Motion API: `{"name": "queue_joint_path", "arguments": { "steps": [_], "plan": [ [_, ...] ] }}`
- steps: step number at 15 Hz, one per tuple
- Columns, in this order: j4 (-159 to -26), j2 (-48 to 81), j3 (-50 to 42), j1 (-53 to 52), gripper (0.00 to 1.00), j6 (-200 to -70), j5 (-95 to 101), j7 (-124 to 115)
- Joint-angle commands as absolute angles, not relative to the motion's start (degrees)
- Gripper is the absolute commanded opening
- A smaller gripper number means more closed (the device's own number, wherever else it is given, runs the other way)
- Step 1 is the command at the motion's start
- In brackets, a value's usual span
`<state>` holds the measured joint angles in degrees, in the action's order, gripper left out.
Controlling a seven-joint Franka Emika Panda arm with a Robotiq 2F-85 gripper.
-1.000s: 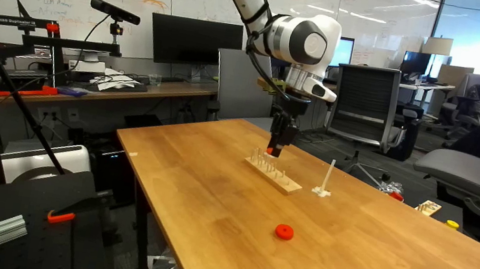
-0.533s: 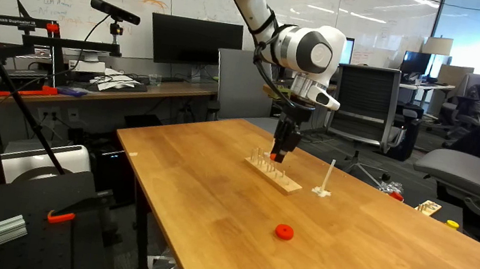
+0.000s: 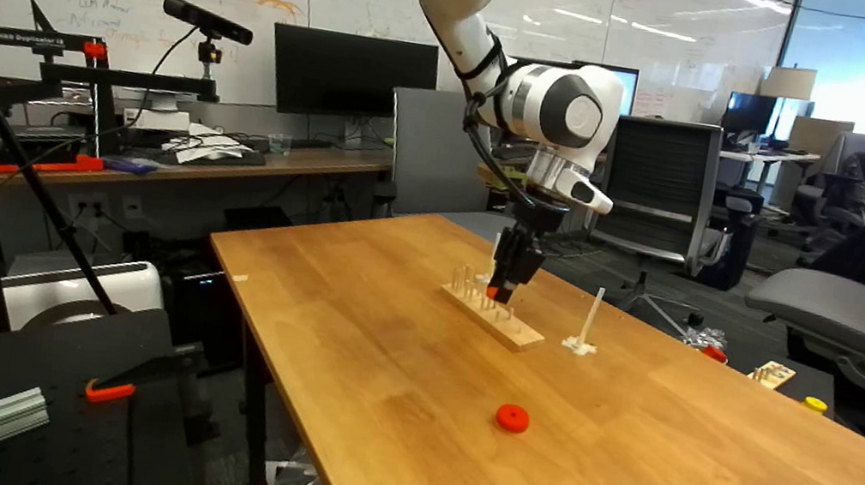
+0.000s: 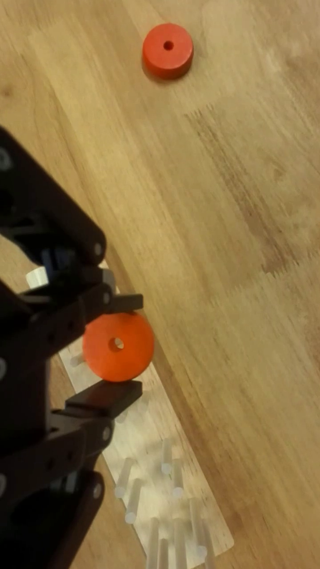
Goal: Put the orange ring on the wooden platform
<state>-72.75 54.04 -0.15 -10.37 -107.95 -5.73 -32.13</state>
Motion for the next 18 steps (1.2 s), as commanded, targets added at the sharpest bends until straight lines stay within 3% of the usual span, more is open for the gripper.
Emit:
{"name": "queue_joint_path", "arguments": {
  "steps": [1,18],
  "plan": [
    [-66.5,57.7,-0.7,-10.6,0.18,-103.9,-6.2,-33.4],
    [-55.8,65.3,-0.6,-10.0,0.18,-98.3,-6.3,-34.2]
  ]
}}
